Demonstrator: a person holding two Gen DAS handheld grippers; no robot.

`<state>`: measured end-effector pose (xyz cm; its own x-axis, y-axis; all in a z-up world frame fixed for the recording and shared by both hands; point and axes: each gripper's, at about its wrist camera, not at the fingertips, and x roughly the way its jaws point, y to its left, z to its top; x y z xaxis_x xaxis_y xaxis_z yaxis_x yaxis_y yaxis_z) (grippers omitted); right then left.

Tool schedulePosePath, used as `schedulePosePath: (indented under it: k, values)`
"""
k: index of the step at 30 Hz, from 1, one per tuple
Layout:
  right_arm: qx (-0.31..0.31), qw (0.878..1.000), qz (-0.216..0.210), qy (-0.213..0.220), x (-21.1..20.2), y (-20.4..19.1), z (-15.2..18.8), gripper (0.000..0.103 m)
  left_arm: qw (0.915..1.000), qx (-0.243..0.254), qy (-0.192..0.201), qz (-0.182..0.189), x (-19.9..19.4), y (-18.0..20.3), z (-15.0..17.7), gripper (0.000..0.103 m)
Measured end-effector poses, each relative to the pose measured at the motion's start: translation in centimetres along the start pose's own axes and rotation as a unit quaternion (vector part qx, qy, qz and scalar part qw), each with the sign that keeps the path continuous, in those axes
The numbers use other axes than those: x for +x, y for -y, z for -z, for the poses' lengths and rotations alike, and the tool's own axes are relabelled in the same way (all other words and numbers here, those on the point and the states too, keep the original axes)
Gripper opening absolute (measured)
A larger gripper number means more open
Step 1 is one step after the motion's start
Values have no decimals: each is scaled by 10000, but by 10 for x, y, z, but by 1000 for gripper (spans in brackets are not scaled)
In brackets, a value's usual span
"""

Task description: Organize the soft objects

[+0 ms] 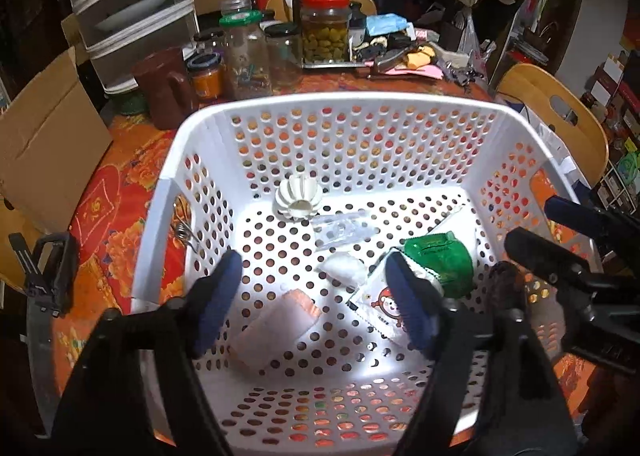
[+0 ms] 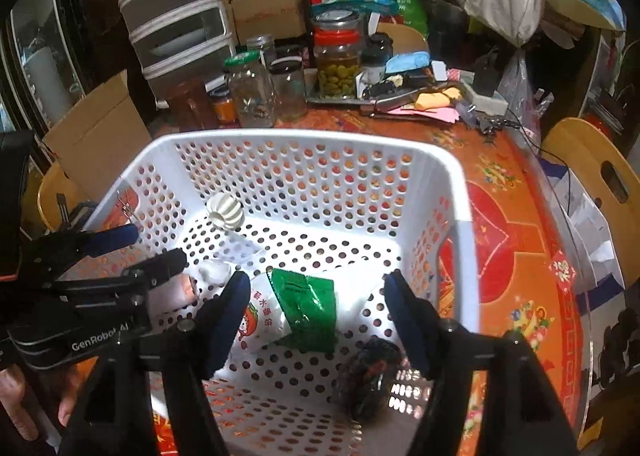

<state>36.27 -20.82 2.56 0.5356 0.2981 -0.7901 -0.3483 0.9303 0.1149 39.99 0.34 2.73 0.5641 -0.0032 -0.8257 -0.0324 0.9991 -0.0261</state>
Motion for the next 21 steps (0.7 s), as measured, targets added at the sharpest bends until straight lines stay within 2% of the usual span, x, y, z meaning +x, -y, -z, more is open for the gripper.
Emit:
schedulePosePath:
  k: [3, 6, 8, 11, 14, 21]
  values:
    - [53, 9999, -19, 87, -11, 7, 2, 71, 9999, 12, 110, 43, -13, 1, 2, 86]
    - [112, 9997, -36, 218, -25, 14, 7, 81, 9995, 103, 311, 28, -31, 5, 9, 103]
    - [136, 9994, -91, 316, -36, 17, 12, 91, 9984, 230, 518, 4, -45, 10, 15, 103]
    - [144, 9987, -129, 467, -52, 18, 24, 95, 9963, 405, 754, -65, -69, 19, 31, 103]
    - [202, 9981, -182, 554, -67, 17, 40, 97, 9946, 443, 937, -15, -90, 22, 48, 103]
    - [186, 9969, -19, 762, -101, 9, 87, 97, 9913, 275, 1277, 139, -136, 16, 93, 103]
